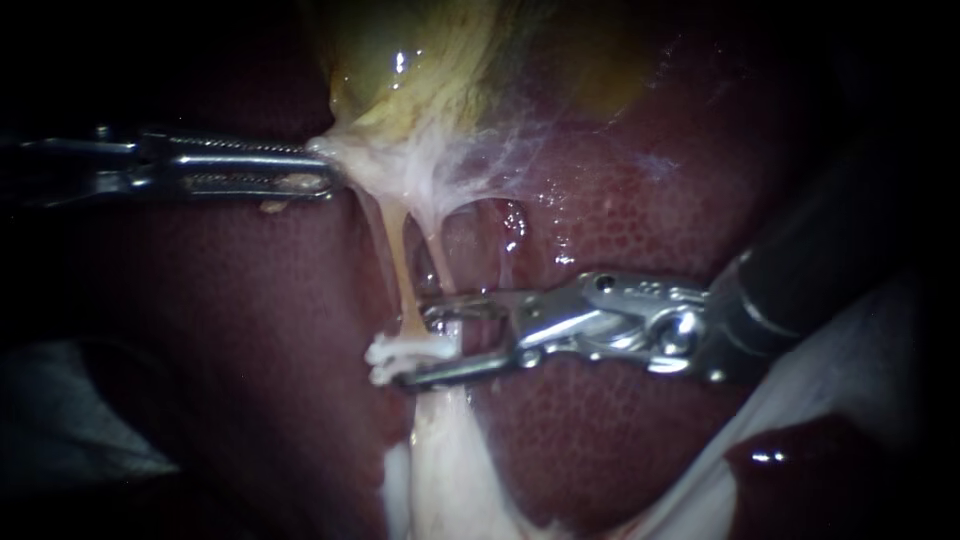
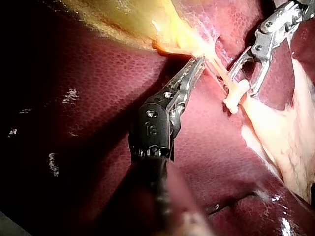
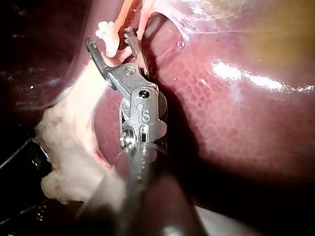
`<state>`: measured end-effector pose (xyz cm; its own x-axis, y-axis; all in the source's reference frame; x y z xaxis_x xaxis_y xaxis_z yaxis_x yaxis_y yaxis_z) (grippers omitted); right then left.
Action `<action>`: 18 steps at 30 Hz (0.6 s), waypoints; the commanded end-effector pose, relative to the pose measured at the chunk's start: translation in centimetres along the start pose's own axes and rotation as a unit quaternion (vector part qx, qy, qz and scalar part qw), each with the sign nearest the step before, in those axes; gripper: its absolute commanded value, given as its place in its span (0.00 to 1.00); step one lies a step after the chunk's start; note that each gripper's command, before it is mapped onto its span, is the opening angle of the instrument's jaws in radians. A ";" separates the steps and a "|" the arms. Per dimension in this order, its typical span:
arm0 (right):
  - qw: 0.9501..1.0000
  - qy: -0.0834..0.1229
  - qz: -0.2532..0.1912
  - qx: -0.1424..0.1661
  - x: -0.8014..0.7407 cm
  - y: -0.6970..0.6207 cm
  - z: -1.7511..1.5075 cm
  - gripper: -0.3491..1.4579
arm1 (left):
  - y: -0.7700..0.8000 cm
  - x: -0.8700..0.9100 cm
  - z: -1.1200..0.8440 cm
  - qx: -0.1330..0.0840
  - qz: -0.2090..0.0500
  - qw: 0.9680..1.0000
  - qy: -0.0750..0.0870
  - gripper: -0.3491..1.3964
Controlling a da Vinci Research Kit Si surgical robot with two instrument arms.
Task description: Going back second clip left tube
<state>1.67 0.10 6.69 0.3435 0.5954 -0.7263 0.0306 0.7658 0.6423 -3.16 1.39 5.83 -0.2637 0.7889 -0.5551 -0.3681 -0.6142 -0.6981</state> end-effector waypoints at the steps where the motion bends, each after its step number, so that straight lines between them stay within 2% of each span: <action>1: 1.000 0.001 -0.004 -0.002 0.03 -0.03 -0.08 0.47 | 0.00 0.00 0.00 -0.001 0.000 1.000 0.000 0.00; 5: 1.000 -0.008 -0.025 -0.009 0.11 -0.09 -0.39 0.47 | -0.01 0.00 0.00 -0.001 0.000 1.000 0.000 0.00; 13: 0.994 -0.062 -0.088 -0.018 0.15 -0.25 -0.93 0.47 | -0.03 -0.01 0.00 -0.001 0.001 1.000 0.000 0.00; 18: 0.992 -0.072 -0.103 -0.030 0.21 -0.27 -1.16 0.47 | -0.04 -0.03 0.02 -0.001 0.001 1.000 -0.002 0.00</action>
<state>0.60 0.33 6.06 0.4688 0.3872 -0.7939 0.0579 0.8834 0.4650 -3.15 1.39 5.89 -0.2664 0.7871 -0.5564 -0.3646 -0.6166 -0.6977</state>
